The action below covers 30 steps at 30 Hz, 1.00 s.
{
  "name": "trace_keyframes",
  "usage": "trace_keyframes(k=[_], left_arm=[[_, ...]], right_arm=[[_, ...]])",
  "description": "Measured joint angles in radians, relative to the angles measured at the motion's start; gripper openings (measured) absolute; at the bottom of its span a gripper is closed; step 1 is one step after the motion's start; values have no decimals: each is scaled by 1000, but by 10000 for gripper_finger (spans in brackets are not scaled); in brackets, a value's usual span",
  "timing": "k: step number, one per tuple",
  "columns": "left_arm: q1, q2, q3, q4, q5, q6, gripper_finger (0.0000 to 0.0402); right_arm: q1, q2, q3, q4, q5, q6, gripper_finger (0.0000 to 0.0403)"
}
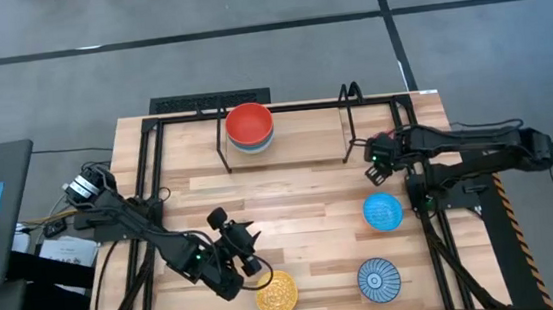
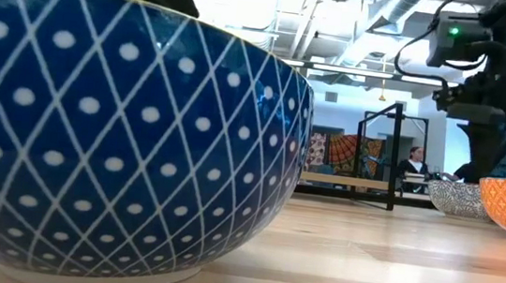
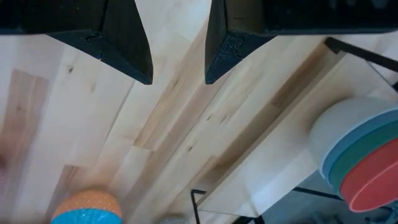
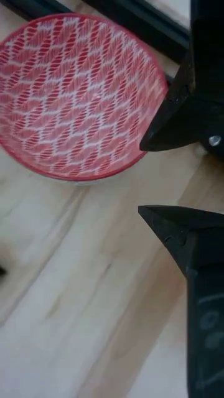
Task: Place and stack bowls onto a shelf
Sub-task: Put the red pattern bowl on the shelf
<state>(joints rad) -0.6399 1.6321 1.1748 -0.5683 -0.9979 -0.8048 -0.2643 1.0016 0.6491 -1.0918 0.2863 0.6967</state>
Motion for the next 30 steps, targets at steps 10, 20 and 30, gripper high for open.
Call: trace_keyframes(k=[10,20,30], left_arm=[[0,0,0,1,8,26,132],[0,0,0,-1,25,44,132],[0,0,0,-1,26,53,132]], right_arm=[[-55,0,0,58,5,-16,140],[-66,1,-76,146,4,15,129],[-66,0,-118,215,11,45,128]])
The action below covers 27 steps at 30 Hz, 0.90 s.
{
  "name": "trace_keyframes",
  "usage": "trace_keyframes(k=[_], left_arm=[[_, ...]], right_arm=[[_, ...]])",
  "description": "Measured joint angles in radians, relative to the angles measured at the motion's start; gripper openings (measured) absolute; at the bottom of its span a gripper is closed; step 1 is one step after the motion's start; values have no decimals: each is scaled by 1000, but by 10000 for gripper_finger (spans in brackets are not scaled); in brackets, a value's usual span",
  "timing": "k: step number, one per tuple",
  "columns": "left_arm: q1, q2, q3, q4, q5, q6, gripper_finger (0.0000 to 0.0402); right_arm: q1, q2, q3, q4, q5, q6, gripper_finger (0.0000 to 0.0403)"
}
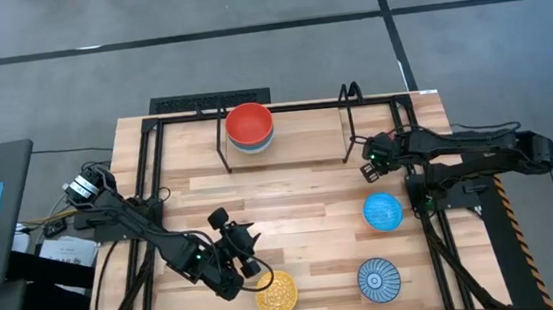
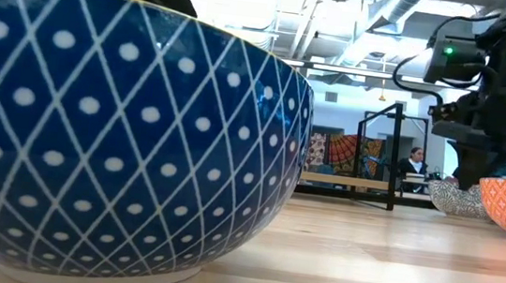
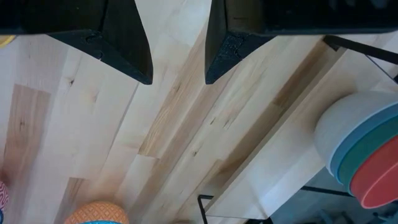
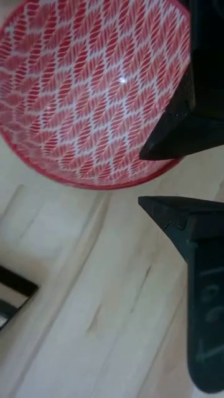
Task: Place and stack bowls onto a shelf
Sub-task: Put the red pattern bowl on the shelf
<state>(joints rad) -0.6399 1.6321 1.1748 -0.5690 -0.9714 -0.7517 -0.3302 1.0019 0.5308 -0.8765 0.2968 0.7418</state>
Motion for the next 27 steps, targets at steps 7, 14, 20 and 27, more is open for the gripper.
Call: trace_keyframes(k=[7,14,20,27], left_arm=[[0,0,0,0,1,-1,132],[0,0,0,0,5,6,132],[0,0,0,0,6,6,132],[0,0,0,0,21,7,132]], right_arm=[[-15,0,0,2,24,17,108],[-19,0,0,3,20,13,100],[-19,0,-43,61,18,39,92],[-19,0,-64,77,-8,47,84]])
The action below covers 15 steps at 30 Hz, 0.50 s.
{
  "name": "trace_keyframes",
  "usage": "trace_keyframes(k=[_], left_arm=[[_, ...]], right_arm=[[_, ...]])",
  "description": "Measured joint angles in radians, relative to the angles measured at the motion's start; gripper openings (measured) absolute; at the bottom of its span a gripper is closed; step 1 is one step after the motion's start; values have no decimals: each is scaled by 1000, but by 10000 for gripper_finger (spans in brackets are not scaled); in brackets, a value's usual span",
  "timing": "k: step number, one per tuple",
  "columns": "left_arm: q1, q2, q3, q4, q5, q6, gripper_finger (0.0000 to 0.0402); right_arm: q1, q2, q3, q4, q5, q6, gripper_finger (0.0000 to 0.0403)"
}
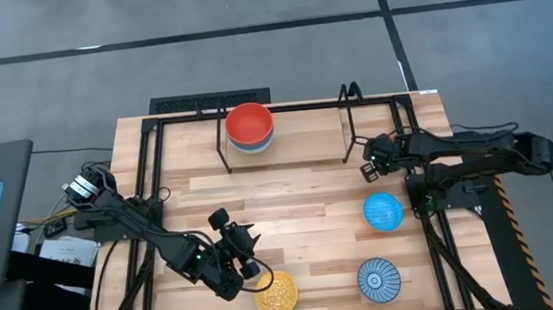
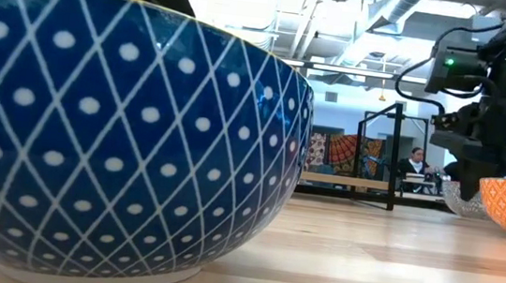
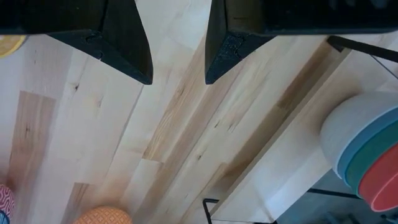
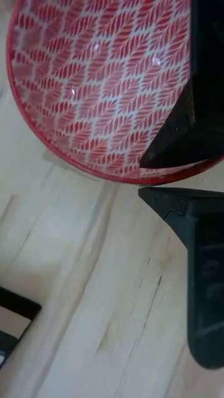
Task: Place and stack bowls onto a shelf
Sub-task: Put the red pattern bowl on the shelf
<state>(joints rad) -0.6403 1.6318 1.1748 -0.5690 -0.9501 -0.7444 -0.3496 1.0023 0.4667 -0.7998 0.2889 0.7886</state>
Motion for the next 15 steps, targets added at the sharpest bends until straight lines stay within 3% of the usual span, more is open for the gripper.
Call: trace_keyframes(k=[6,15], left_arm=[[0,0,0,0,0,15,132],[1,0,0,3,-27,44,132]], right_arm=[[21,-4,3,1,-3,-4,36],[199,-37,123,-112,-10,0,37]])
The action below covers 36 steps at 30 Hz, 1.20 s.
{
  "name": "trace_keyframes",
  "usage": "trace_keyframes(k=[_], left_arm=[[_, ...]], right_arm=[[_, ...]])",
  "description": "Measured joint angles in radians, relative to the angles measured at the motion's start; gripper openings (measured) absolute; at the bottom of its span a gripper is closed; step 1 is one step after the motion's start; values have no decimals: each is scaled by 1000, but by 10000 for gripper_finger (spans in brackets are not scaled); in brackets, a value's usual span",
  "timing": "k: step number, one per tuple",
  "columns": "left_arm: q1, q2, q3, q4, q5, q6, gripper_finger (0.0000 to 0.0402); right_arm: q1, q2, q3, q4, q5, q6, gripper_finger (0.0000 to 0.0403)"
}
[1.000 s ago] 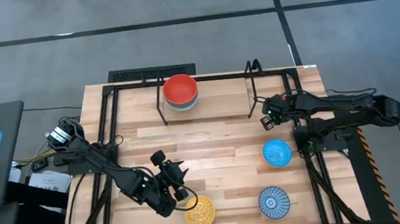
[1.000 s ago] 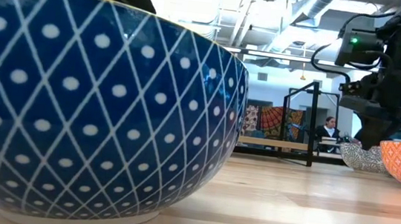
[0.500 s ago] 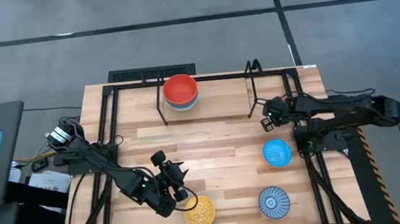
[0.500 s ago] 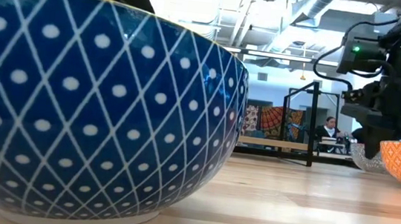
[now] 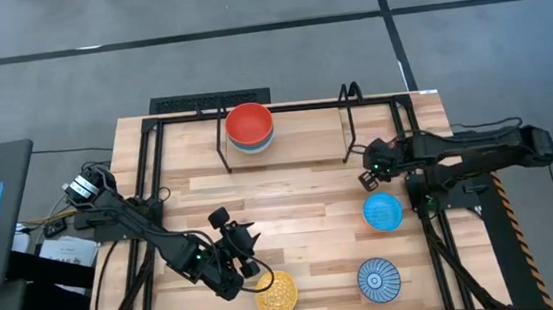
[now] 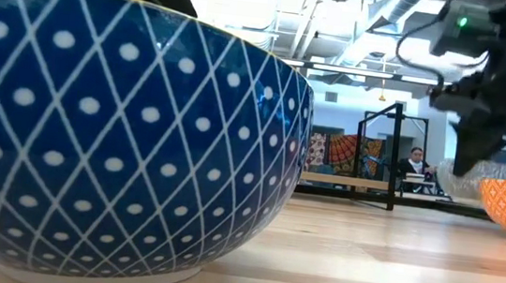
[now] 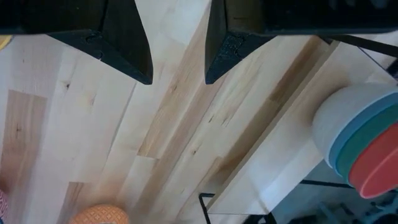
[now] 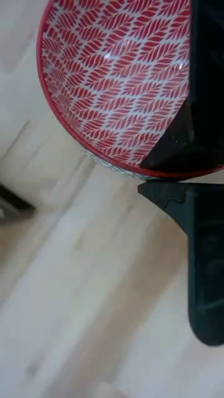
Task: Place and stack bowls onto a shelf
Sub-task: Put the red pattern bowl on the shelf
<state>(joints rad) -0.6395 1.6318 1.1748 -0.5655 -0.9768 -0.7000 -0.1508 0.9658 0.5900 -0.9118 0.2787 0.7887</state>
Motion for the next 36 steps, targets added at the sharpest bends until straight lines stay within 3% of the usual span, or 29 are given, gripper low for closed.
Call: trace_keyframes(k=[7,12,19,23,28,36], left_arm=[[0,0,0,23,-93,33,132],[18,1,0,194,-83,284,132],[130,5,0,550,184,674,132],[198,5,0,711,329,842,134],[280,5,3,736,584,841,160],[367,5,4,702,770,976,196]], right_arm=[[236,2,130,-73,-31,-212,37],[407,2,187,-45,-54,-288,37],[580,10,211,178,-75,-304,37],[639,77,211,338,-109,-405,37],[656,210,211,468,-129,-533,37],[638,405,303,470,-135,-676,37]])
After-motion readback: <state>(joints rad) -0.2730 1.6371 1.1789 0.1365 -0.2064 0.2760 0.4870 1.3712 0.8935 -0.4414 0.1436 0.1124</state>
